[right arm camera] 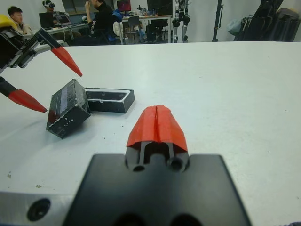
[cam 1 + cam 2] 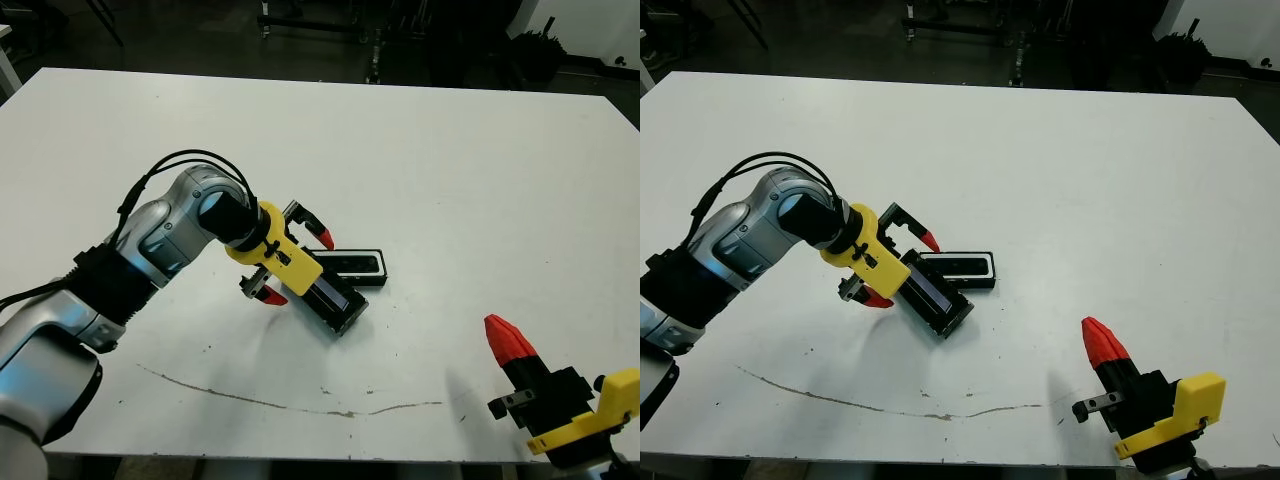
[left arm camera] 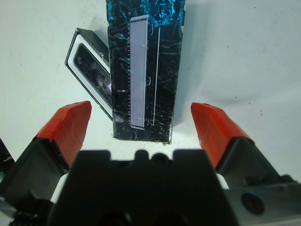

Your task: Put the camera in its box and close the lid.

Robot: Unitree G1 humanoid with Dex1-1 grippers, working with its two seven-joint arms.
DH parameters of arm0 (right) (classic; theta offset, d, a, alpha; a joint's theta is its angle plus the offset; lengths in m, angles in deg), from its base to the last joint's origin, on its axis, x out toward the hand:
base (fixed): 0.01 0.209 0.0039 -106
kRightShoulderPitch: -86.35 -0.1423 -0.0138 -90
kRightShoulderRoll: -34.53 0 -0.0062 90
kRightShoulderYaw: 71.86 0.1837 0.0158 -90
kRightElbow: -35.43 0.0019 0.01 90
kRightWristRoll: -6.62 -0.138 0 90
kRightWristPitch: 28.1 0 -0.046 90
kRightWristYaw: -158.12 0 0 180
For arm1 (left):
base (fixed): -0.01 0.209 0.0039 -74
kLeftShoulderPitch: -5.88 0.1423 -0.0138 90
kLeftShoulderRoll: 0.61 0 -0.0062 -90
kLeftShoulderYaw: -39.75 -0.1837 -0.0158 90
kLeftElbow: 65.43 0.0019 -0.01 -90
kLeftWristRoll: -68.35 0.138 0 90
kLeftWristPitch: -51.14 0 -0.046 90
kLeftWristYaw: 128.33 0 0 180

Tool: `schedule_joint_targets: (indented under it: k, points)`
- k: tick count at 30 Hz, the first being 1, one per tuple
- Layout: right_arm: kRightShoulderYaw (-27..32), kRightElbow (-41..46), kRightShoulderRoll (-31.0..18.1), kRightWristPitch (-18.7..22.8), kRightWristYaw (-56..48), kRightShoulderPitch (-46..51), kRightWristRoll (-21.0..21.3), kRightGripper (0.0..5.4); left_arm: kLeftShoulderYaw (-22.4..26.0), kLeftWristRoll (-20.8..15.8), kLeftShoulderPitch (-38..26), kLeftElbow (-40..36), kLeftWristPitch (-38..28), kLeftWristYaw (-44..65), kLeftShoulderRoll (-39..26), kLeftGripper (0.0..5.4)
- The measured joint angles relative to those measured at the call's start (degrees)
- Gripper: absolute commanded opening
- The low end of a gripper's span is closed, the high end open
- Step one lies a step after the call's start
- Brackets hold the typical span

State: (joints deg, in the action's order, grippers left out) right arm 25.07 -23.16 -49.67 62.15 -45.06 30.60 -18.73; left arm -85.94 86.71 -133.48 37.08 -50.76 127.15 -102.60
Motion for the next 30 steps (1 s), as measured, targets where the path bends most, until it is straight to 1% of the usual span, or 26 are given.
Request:
schedule_joint_targets:
  k: [8,11,15,30]
  points:
    - [-0.1,0.0,0.0,0.0,0.0,0.1,-0.3,0.00,0.6,-0.2,0.8,0.0,-0.5,-1.6,0.5,5.38]
    - [-0.1,0.0,0.0,0.0,0.0,0.1,-0.6,0.00,0.9,-0.3,1.9,-0.4,-2.3,-3.2,0.5,5.13]
    - [-0.1,0.0,0.0,0.0,0.0,0.2,-0.5,0.00,0.9,-0.3,2.6,-0.7,-4.3,-4.2,0.5,4.53]
    - [-0.3,-0.2,0.0,-0.3,-0.1,0.4,-0.5,0.00,0.9,-1.4,2.6,-0.9,-4.5,-2.8,0.5,2.36]
